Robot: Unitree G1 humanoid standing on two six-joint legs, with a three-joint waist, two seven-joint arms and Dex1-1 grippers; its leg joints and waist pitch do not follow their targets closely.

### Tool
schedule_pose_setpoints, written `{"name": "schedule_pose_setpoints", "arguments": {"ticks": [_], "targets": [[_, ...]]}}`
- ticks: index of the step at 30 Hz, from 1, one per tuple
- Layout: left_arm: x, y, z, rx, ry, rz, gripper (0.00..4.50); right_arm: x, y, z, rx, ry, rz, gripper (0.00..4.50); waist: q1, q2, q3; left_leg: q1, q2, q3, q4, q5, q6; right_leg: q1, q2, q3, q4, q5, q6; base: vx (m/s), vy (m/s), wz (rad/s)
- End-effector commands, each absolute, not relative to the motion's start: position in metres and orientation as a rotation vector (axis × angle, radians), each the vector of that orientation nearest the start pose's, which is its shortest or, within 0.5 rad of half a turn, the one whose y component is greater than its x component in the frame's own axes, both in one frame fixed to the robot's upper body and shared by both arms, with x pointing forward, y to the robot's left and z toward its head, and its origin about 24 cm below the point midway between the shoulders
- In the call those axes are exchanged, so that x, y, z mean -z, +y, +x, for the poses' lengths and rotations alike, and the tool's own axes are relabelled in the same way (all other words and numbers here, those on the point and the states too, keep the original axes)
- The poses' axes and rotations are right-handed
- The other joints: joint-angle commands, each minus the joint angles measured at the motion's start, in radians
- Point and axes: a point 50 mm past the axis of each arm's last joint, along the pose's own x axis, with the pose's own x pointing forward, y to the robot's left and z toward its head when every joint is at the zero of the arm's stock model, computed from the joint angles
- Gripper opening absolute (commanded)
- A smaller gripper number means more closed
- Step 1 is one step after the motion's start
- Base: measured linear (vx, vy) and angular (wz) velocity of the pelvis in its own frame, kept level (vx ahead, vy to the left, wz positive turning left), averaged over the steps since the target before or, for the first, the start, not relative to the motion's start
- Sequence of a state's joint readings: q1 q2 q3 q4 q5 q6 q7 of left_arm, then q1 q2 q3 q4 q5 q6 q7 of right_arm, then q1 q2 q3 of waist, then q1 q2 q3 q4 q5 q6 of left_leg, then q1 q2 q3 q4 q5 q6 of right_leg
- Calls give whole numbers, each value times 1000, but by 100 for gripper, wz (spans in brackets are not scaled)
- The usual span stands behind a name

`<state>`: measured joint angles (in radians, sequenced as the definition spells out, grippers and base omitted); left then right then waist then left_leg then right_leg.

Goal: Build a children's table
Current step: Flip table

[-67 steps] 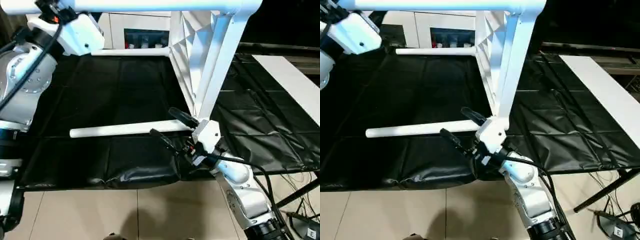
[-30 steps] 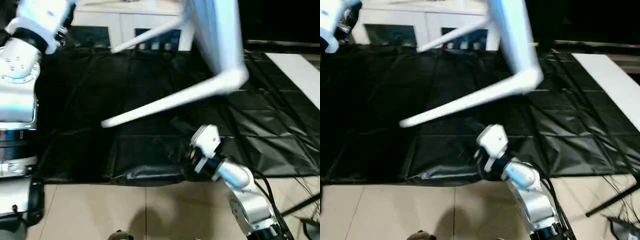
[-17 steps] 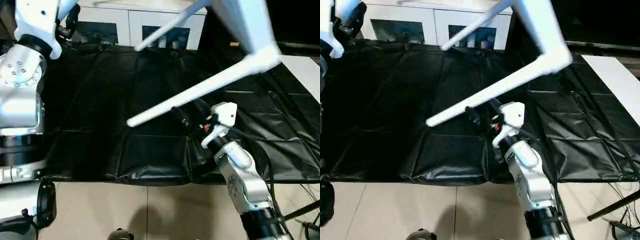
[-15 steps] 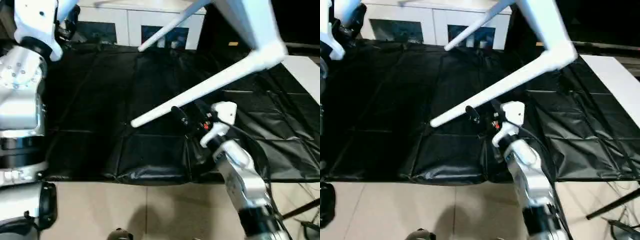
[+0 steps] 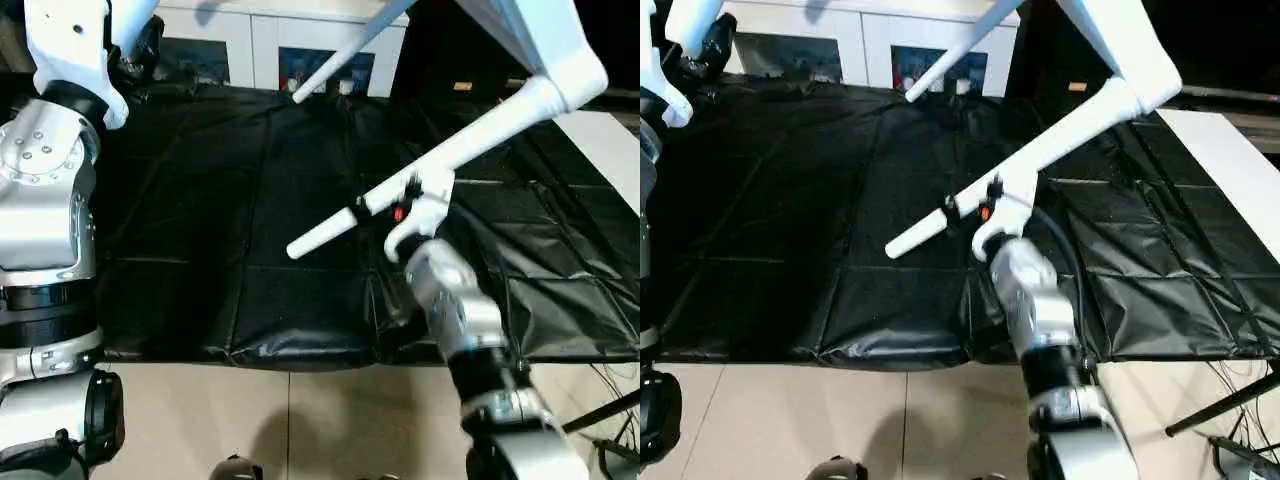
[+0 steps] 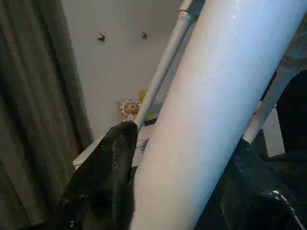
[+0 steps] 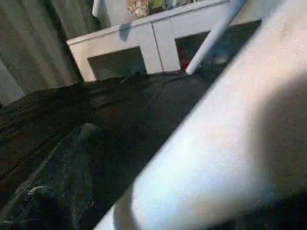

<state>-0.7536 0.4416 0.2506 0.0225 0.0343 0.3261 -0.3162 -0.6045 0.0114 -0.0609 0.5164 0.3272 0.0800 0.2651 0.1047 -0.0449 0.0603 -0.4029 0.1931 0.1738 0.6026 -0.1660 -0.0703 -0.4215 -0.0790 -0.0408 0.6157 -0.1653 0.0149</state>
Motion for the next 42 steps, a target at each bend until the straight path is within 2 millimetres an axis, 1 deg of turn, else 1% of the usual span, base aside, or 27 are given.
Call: {"name": "schedule_pose_setpoints", "arguments": {"ticks": [1, 3, 5, 8, 9, 11, 13, 14, 15, 17, 19, 20, 21, 22, 24, 26, 28, 30, 31, 33, 34, 35, 36, 37, 39, 40, 42], "targets": [[-285, 231, 324, 13, -515, 247, 227, -98, -102, 358, -380, -29, 322, 407, -5, 7, -83, 31, 23, 1, -69, -103, -14, 51, -46, 28, -37, -39, -187, 0, 0, 0], [-282, 232, 324, 6, -509, 243, 227, -99, -103, 358, -379, -38, 316, 382, -7, 8, -82, 31, 23, 1, -70, -112, -17, 51, -45, 28, -39, -48, -185, 0, 0, 0], [-280, 234, 324, -2, -501, 237, 227, -100, -105, 358, -381, -48, 309, 370, -8, 6, -81, 32, 24, 2, -70, -132, -21, 50, -46, 29, -41, -71, -182, 0, 0, 0], [-275, 239, 324, -43, -487, 220, 227, -106, -108, 359, -379, -88, 300, 336, -10, 5, -80, 31, 24, 1, -71, -148, -23, 50, -46, 29, -43, -93, -180, 0, 0, 0], [-275, 240, 324, -45, -486, 220, 227, -107, -108, 359, -377, -95, 295, 336, -10, 5, -80, 31, 23, 1, -71, -153, -24, 49, -46, 29, -45, -100, -178, 0, 0, 0], [-272, 242, 323, -60, -475, 216, 227, -114, -110, 360, -380, -115, 317, 323, -12, 6, -79, 32, 23, 1, -72, -169, -26, 48, -45, 29, -47, -122, -175, 0, 0, 0], [-271, 243, 323, -59, -472, 215, 227, -116, -111, 360, -387, -119, 322, 306, -15, 4, -79, 32, 24, -1, -73, -183, -29, 47, -45, 28, -49, -137, -169, 0, 0, 0], [-270, 242, 323, -57, -471, 214, 227, -117, -111, 360, -393, -121, 325, 306, -17, 4, -79, 32, 24, -1, -73, -182, -29, 47, -45, 28, -48, -136, -169, 0, 0, 0], [-270, 242, 323, -52, -469, 213, 226, -118, -111, 361, -404, -126, 329, 288, -17, 4, -79, 33, 24, -1, -72, -180, -28, 47, -44, 28, -48, -132, -171, 0, 0, 0], [-269, 242, 323, -49, -467, 214, 226, -119, -111, 362, -409, -128, 330, 288, -17, 4, -80, 32, 24, -1, -72, -174, -25, 47, -44, 28, -46, -119, -174, 0, 0, 0], [-268, 241, 323, -45, -465, 217, 224, -121, -111, 363, -428, -125, 329, 257, -18, 3, -81, 32, 24, 0, -70, -160, -20, 47, -43, 28, -44, -97, -180, 0, 0, 0], [-268, 241, 323, -44, -464, 219, 224, -121, -111, 364, -432, -123, 327, 257, -17, 3, -81, 32, 24, 0, -70, -156, -18, 47, -43, 28, -43, -91, -182, 0, 0, 0], [-267, 241, 323, -41, -462, 222, 224, -121, -110, 364, -438, -118, 321, 248, -15, 0, -82, 31, 23, 0, -69, -142, -14, 50, -43, 27, -41, -78, -185, 0, 0, 0], [-266, 241, 323, -39, -461, 222, 224, -121, -111, 365, -440, -113, 313, 248, -15, 1, -82, 31, 24, 0, -69, -133, -12, 49, -43, 27, -41, -67, -188, 0, 0, 0], [-264, 241, 323, -38, -457, 224, 224, -121, -111, 365, -439, -113, 309, 226, -16, -2, -82, 31, 24, 1, -69, -133, -12, 50, -43, 27, -41, -69, -190, 0, 0, 0], [-261, 242, 322, -39, -449, 225, 222, -122, -112, 366, -438, -119, 305, 215, -16, -3, -81, 32, 24, 1, -68, -139, -12, 49, -44, 27, -42, -79, -191, 0, 0, 0], [-250, 244, 321, -46, -429, 225, 221, -128, -115, 365, -424, -156, 259, 211, -16, -4, -80, 31, 25, 1, -70, -152, -14, 49, -45, 28, -44, -103, -187, 0, 0, 0], [-242, 246, 319, -58, -412, 224, 217, -132, -118, 363, -418, -186, 185, 204, -16, -4, -80, 31, 25, 1, -70, -151, -17, 48, -44, 27, -45, -106, -184, 0, 0, 0], [-239, 247, 318, -62, -408, 223, 215, -133, -119, 362, -417, -197, 157, 202, -15, -6, -80, 31, 25, 1, -69, -152, -19, 47, -44, 27, -45, -112, -181, 0, 0, 0], [-228, 249, 316, -62, -400, 205, 205, -136, -122, 358, -420, -229, 87, 199, -13, -6, -80, 31, 25, 1, -69, -151, -21, 48, -45, 28, -46, -115, -175, 0, 0, 0], [-214, 249, 312, -60, -383, 178, 201, -140, -126, 352, -409, -261, 49, 198, -13, -6, -80, 28, 24, 1, -70, -141, -20, 50, -44, 28, -45, -102, -171, 0, 0, 0], [-207, 250, 310, -62, -371, 167, 201, -143, -128, 350, -407, -277, 25, 198, -12, -6, -80, 29, 24, 0, -70, -136, -20, 51, -43, 28, -45, -95, -169, 0, 0, 0], [-201, 251, 308, -67, -361, 161, 198, -145, -130, 347, -404, -292, 3, 197, -12, -7, -81, 30, 27, 1, -69, -128, -13, 49, -42, 29, -44, -71, -169, 0, 0, 0], [-194, 252, 306, -71, -350, 154, 194, -147, -132, 344, -401, -306, -13, 195, -12, -8, -81, 29, 25, 1, -69, -123, -6, 51, -40, 28, -44, -63, -167, 0, 0, 0], [-184, 253, 302, -79, -328, 154, 189, -148, -135, 339, -395, -319, -24, 193, -13, -5, -81, 31, 27, 0, -69, -132, -4, 50, -40, 28, -44, -62, -166, 0, 0, 0], [-181, 253, 301, -81, -318, 157, 176, -148, -136, 338, -394, -320, -26, 187, -15, -7, -79, 34, 28, 0, -71, -149, -7, 46, -38, 28, -48, -73, -161, 0, 0, 0], [-174, 254, 300, -83, -295, 151, 165, -146, -137, 333, -393, -318, -37, 181, -15, -7, -77, 40, 30, 0, -73, -189, -18, 41, -36, 28, -52, -100, -156, 0, 0, 0]]}}
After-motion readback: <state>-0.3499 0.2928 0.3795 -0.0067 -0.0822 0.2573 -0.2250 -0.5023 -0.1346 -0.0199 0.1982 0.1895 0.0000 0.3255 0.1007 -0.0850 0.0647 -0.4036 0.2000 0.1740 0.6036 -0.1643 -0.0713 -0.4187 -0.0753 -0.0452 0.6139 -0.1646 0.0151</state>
